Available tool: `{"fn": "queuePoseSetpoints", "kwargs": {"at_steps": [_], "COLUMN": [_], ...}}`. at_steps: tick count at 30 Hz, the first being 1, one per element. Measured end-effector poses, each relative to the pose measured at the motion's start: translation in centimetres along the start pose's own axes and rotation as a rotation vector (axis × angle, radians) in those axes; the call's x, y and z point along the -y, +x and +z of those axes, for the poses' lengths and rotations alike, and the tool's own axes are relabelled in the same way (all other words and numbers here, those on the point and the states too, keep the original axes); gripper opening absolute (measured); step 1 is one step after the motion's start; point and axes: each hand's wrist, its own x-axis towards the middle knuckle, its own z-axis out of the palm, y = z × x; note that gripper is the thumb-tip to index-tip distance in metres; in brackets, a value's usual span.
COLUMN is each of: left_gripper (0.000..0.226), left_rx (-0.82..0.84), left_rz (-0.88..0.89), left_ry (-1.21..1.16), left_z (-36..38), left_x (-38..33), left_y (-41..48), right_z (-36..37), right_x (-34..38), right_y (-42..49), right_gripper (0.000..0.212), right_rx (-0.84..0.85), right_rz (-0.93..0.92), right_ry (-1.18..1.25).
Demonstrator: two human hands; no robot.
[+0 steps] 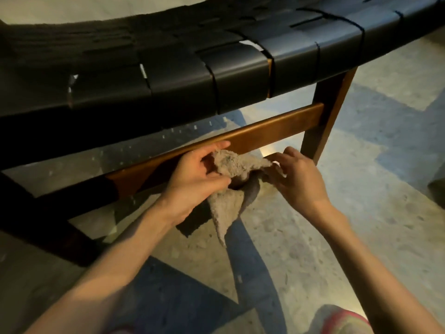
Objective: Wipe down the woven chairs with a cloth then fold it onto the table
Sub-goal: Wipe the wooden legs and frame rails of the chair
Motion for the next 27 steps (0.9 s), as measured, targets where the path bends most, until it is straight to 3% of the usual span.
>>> {"fn": "queuePoseSetpoints", "kwargs": {"at_steps": [4,6,8,10,14,17,22,27], "left_gripper": [0.034,0.021,0.010,0.015,0.022,0.018,0.063,0.058], "left_rx": [-0.331,-0.444,-0.544,-0.659,-0.857,-0.771,-0.412,-0.333], "left_rz": [0.206,0.184,0.122,0.114,0.238,0.259,0.242,0.130], "left_ry": [0.320,0.296,0.129,0.051,0.338,0.900,1.580,1.747], "left_z": [-1.6,-2.8,-4.2,-5.6,-7.9,-9.1,-11.2,-11.6], "left_x": [-0.2,-0.1,0.1,0.4,1.1,1.8,2.7,2.2], "left_y": [-1.5,-1.9,-2.4,-3.0,-4.4,-5.5,-5.8,-4.2], "right_z": [-0.8,-0.4,0.6,1.9,5.1,6.9,7.5,6.9], "right_x": [3.3,5.5,7.5,8.7,9.9,11.0,12.3,10.6], "right_y": [1.4,2.6,3.4,3.8,4.2,4.5,6.6,6.6], "right_gripper": [0.024,0.023,0.025,0.031,0.063,0.073,0.069,0.063], "right_rx": [-0.189,-0.228,-0.180,-0.081,0.128,0.169,0.268,0.174], "right_rz": [0.077,0.003,-0.111,-0.265,-0.532,-0.640,-0.686,-0.713], "right_ry": [0.345,0.387,0.362,0.248,-0.016,-0.105,-0.202,-0.359]}}
